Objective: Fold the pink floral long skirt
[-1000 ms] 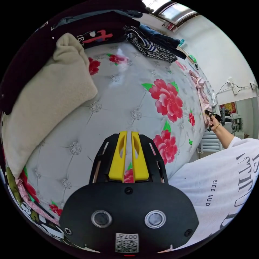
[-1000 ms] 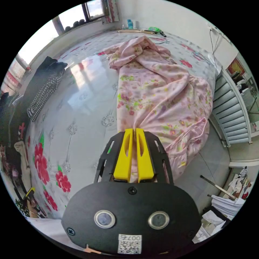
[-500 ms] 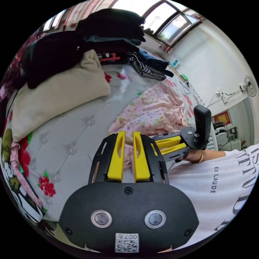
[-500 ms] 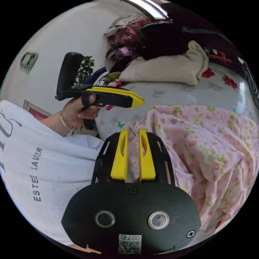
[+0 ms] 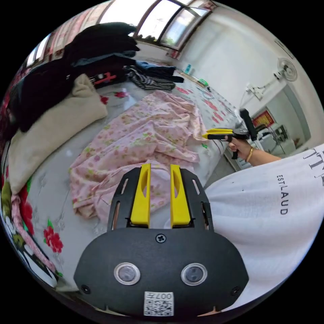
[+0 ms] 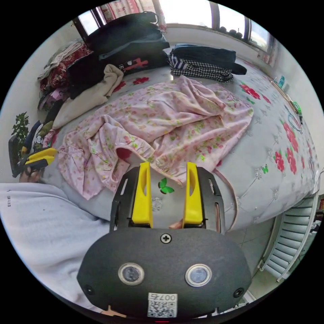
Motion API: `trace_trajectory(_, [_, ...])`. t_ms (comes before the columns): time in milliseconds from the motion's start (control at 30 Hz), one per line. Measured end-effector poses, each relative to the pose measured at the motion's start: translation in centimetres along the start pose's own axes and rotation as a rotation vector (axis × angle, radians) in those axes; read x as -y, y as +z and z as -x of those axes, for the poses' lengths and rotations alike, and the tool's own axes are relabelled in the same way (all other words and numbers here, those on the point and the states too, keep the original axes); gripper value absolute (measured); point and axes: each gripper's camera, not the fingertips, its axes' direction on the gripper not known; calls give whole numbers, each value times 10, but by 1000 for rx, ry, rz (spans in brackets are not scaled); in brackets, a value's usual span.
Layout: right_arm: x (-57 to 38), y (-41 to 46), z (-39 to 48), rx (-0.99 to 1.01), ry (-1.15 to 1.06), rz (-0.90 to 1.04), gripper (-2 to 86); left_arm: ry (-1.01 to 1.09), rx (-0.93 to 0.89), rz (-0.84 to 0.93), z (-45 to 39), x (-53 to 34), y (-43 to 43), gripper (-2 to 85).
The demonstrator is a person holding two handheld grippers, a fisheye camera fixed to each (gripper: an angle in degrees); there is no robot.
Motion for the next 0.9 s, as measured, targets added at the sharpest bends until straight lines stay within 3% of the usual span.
trace_trajectory(200, [1, 27, -17, -31, -8, 96, 61, 332, -69, 147, -67, 49, 80, 125])
trace_trajectory(300, [2, 26, -19, -99, 2, 106, 30, 432, 0, 320, -94, 63, 146, 114])
trace_trajectory(333, [4, 24, -23, -82, -1, 127, 18, 447, 77, 438, -97, 61, 179, 81])
trace_trajectory(400, [4, 9, -29, -64, -4, 89, 9, 519, 124, 324, -102, 60, 174, 25])
trace_trajectory(467, [-2, -20, -38, -21, -8, -31, 4, 478, 157, 398, -95, 60, 169, -4])
trace_trajectory(733, [-17, -189, -56, 195, -199, -456, -2, 139, -24, -110, -36, 29, -6, -10])
trace_trajectory(900, [-24, -289, -34, 200, -390, -713, -2, 152, 21, -383, -44, 18, -124, -10])
